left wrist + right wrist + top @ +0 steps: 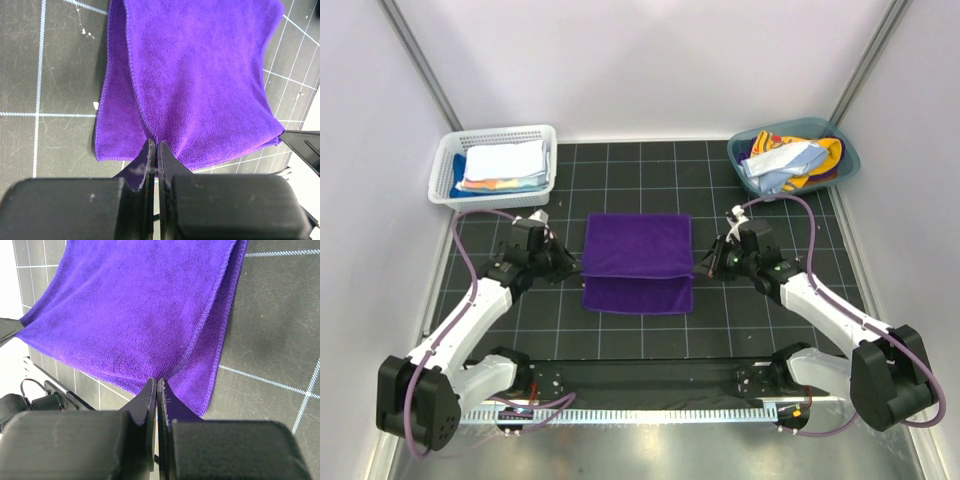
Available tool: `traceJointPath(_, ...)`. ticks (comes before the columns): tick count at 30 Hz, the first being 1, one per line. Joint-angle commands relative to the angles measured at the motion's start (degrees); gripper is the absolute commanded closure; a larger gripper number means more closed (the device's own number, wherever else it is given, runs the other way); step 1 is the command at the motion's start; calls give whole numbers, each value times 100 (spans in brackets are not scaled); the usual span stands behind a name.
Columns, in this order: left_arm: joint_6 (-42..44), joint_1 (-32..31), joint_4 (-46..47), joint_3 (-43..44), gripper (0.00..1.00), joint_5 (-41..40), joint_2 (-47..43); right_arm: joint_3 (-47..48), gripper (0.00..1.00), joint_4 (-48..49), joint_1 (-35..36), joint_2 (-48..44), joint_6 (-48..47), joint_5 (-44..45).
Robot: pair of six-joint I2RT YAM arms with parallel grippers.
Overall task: Fold and stack the towels
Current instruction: Fold the towel
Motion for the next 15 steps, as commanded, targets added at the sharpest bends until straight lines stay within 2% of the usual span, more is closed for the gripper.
traceJointPath(1,66,-10,-50,-107,97,-28,-134,-73,98,90,65,-130,-37,105)
traceJointPath(15,57,-19,600,-934,96,130,234,-732,98,609,373,283,166,210)
